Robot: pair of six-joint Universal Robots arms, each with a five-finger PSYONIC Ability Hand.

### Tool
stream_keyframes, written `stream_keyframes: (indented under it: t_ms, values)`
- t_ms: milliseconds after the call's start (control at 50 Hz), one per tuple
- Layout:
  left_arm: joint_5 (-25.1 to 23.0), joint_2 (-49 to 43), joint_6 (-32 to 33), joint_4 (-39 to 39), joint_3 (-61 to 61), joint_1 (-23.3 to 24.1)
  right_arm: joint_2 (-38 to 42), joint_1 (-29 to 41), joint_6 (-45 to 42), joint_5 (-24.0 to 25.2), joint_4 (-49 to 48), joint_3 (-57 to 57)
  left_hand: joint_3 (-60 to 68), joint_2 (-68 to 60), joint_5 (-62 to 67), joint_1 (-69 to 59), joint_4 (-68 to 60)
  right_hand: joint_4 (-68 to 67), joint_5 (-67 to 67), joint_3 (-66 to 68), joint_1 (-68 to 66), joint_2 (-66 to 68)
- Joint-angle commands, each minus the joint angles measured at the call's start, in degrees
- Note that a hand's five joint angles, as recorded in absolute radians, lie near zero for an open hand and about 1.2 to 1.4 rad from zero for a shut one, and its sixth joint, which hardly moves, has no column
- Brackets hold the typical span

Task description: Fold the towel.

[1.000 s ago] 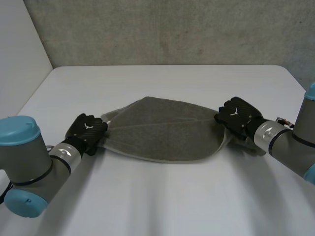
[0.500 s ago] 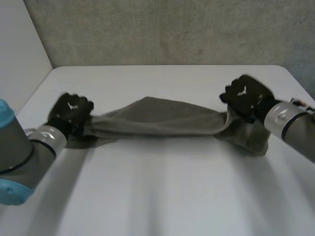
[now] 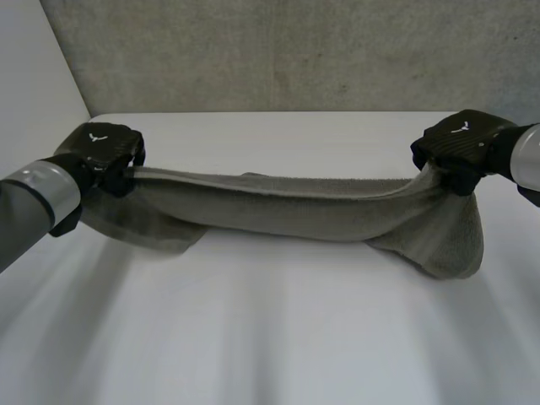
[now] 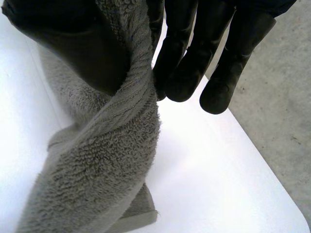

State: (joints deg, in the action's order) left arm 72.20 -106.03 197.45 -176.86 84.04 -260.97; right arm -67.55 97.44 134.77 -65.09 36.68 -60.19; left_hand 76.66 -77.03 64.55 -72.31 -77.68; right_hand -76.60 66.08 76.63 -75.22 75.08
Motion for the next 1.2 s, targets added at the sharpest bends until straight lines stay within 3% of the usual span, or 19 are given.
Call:
stream_keyframes:
  t_ms: [20, 100, 140, 160, 200, 220, 260, 320, 380, 420, 440, 480, 540, 660, 760, 860, 980, 1100, 1200]
  values:
    - [0.13, -11.20, 0.04, 0.64, -18.34, 2.66, 8.91, 5.03, 1.98, -1.44, -10.10, 16.02, 3.34, -2.97, 5.45, -7.69, -2.32, -3.40, 3.92, 3.37, -4.78, 4.92]
    - [0.75, -14.56, -0.31, 0.29, -29.63, 3.19, 11.30, 6.80, 4.80, -2.94, -20.60, 25.73, 3.34, -2.97, 5.45, -7.69, -2.32, -3.40, 3.92, 3.37, -4.78, 4.92]
    - [3.28, -16.75, -1.88, -3.21, -41.18, 3.89, 12.27, 7.06, 10.39, -6.78, -34.24, 33.17, 3.34, -2.97, 5.45, -7.69, -2.32, -3.40, 3.92, 3.37, -4.78, 4.92]
    - [3.30, -16.76, -1.89, -3.23, -41.24, 3.89, 12.27, 7.06, 10.43, -6.80, -34.31, 33.21, 3.34, -2.97, 5.45, -7.69, -2.32, -3.40, 3.92, 3.37, -4.78, 4.92]
    - [6.88, -16.76, -5.48, -10.84, -47.63, 4.51, 12.10, 6.89, 18.12, -12.31, -46.99, 36.27, 3.34, -2.97, 5.45, -7.69, -2.32, -3.40, 3.92, 3.37, -4.78, 4.92]
    - [6.90, -16.76, -5.50, -10.87, -47.65, 4.51, 12.09, 6.88, 18.16, -12.34, -47.05, 36.28, 3.34, -2.97, 5.45, -7.69, -2.32, -3.40, 3.92, 3.37, -4.78, 4.92]
    - [9.18, -14.66, -10.31, -18.13, -48.62, 4.42, 11.74, 6.62, 22.63, -15.58, -52.14, 36.37, 3.34, -2.97, 5.45, -7.69, -2.32, -3.40, 3.92, 3.37, -4.78, 4.92]
    - [9.10, -12.46, -14.88, -22.29, -47.57, 4.07, 11.74, 6.62, 22.56, -15.42, -48.83, 35.85, 3.34, -2.97, 5.45, -7.69, -2.32, -3.40, 3.92, 3.37, -4.78, 4.92]
    - [8.84, -11.83, -16.40, -21.69, -46.33, 3.81, 11.74, 6.62, 22.20, -14.80, -45.21, 35.23, 3.34, -2.97, 5.45, -7.69, -2.32, -3.40, 3.92, 3.37, -4.78, 4.92]
    - [7.70, -11.40, -16.92, -19.50, -42.05, 3.46, 11.83, 6.71, 21.16, -11.66, -35.94, 32.69, 3.34, -2.97, 5.45, -7.69, -2.32, -3.40, 3.92, 3.37, -4.78, 4.92]
    - [7.69, -11.39, -16.92, -19.49, -42.03, 3.45, 11.83, 6.71, 21.15, -11.64, -35.89, 32.68, 3.34, -2.97, 5.45, -7.69, -2.32, -3.40, 3.92, 3.37, -4.78, 4.92]
    - [4.37, -11.39, -16.84, -17.30, -36.26, 3.11, 11.92, 6.54, 18.27, -7.18, -27.58, 28.05, 3.34, -2.97, 5.45, -7.69, -2.32, -3.40, 3.92, 3.37, -4.78, 4.92]
    - [0.16, -11.04, -16.57, -16.06, -27.31, 1.62, 11.31, 6.18, 13.96, -3.04, -22.82, 19.19, 3.34, -2.97, 5.45, -7.69, -2.32, -3.40, 3.92, 3.37, -4.78, 4.92]
    - [-4.35, -10.96, -13.94, -16.59, -13.99, 0.64, 9.37, 6.09, 7.17, -0.21, -22.88, 3.94, 3.34, -2.97, 5.45, -7.69, -2.32, -3.40, 3.92, 3.37, -4.78, 4.92]
    - [-5.67, -10.87, -1.05, -17.03, -1.19, -0.23, 6.83, 6.27, 0.33, 0.14, -27.62, -11.76, 3.34, -2.97, 5.45, -7.69, -2.32, -3.40, 3.92, 3.37, -4.78, 4.92]
    - [-5.32, -8.95, 5.47, -16.59, 4.36, -1.11, 2.27, 6.36, -1.09, -0.04, -30.09, -19.25, 3.34, -2.97, 5.45, -7.69, -2.32, -3.40, 3.92, 3.37, -4.78, 4.92]
    - [-5.49, -1.55, 5.75, -15.71, 8.77, -3.14, -3.02, 5.04, -1.00, -0.04, -29.92, -22.96, 3.34, -2.97, 5.45, -7.69, -2.32, -3.40, 3.92, 3.37, -4.78, 4.92]
    - [-5.93, 11.19, 4.61, -15.27, 13.78, -5.77, -16.12, -0.06, 0.85, 0.05, -29.39, -25.33, 3.34, -2.97, 5.45, -7.69, -2.32, -3.40, 3.92, 3.37, -4.78, 4.92]
    - [-7.60, 17.87, -0.58, -16.32, 15.63, -8.85, -19.90, -2.70, 2.96, 0.67, -29.12, -24.36, 3.34, -2.97, 5.45, -7.69, -2.32, -3.40, 3.92, 3.37, -4.78, 4.92]
